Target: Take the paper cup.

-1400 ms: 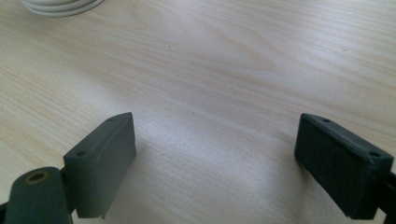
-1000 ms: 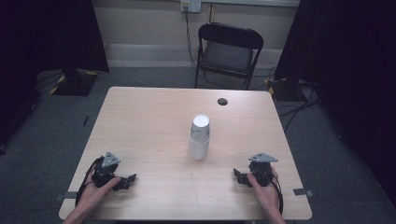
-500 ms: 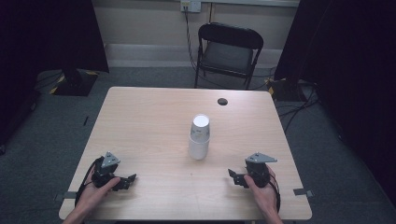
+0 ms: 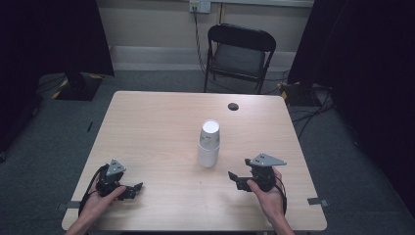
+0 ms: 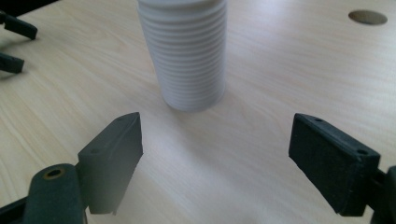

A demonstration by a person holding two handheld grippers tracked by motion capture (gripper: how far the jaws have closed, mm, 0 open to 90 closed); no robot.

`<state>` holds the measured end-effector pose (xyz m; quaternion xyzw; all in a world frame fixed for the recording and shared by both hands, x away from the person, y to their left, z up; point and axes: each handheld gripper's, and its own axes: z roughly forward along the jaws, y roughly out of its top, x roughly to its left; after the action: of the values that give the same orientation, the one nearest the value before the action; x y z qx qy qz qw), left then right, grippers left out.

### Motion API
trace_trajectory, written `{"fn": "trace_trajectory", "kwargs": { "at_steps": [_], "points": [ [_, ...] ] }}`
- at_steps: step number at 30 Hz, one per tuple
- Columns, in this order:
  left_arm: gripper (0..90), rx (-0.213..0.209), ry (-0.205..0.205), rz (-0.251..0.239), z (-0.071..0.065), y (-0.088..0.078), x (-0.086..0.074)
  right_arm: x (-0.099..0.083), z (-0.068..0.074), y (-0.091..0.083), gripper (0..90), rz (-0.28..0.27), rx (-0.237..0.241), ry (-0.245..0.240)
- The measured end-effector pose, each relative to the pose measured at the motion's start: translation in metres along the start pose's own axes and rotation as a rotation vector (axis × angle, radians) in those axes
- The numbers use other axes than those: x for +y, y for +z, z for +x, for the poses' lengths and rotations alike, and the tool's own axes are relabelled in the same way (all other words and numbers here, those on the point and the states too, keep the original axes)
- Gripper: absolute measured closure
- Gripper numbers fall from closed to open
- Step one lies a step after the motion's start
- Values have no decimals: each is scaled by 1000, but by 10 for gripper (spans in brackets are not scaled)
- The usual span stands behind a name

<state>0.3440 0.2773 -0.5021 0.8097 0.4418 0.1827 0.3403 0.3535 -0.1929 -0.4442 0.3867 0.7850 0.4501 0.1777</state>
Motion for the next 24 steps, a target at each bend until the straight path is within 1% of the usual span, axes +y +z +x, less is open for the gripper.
{"fn": "trace_trajectory", "kwargs": {
  "at_steps": [4,6,7,8,9,10,11,13,15,16,17,18,20,21,24],
  "points": [
    [0,0,0,0,0,0,0,16,5,1,146,-49,21,0],
    [0,1,2,-1,0,0,0,26,9,3,145,-66,41,-12],
    [0,1,2,-1,0,0,0,26,9,3,145,-66,41,-12],
    [0,0,-1,-3,0,1,0,33,13,5,144,-81,42,-22],
    [0,0,-1,-3,0,1,0,36,14,7,143,-73,52,-28],
    [0,2,-4,-3,0,1,1,38,14,9,143,-73,65,-23],
    [0,4,-8,-4,0,1,1,41,15,11,144,-73,71,-30],
    [0,3,-9,-4,0,2,1,45,16,14,143,-87,71,-34],
    [0,7,-6,0,0,2,2,47,16,17,143,-78,79,-43],
    [0,10,-17,-2,0,4,3,52,16,21,144,-74,84,-50],
    [0,10,-17,-2,0,4,3,56,14,23,144,-74,100,-32],
    [0,10,-18,-3,0,4,3,61,13,24,144,-80,113,-24],
    [0,10,-17,-2,0,4,3,69,14,23,150,-109,88,-49],
    [0,10,-18,-2,0,4,3,73,14,24,150,-112,82,-57],
    [0,10,-17,-2,0,4,3,83,13,29,136,-124,92,-73]
  ]
}}
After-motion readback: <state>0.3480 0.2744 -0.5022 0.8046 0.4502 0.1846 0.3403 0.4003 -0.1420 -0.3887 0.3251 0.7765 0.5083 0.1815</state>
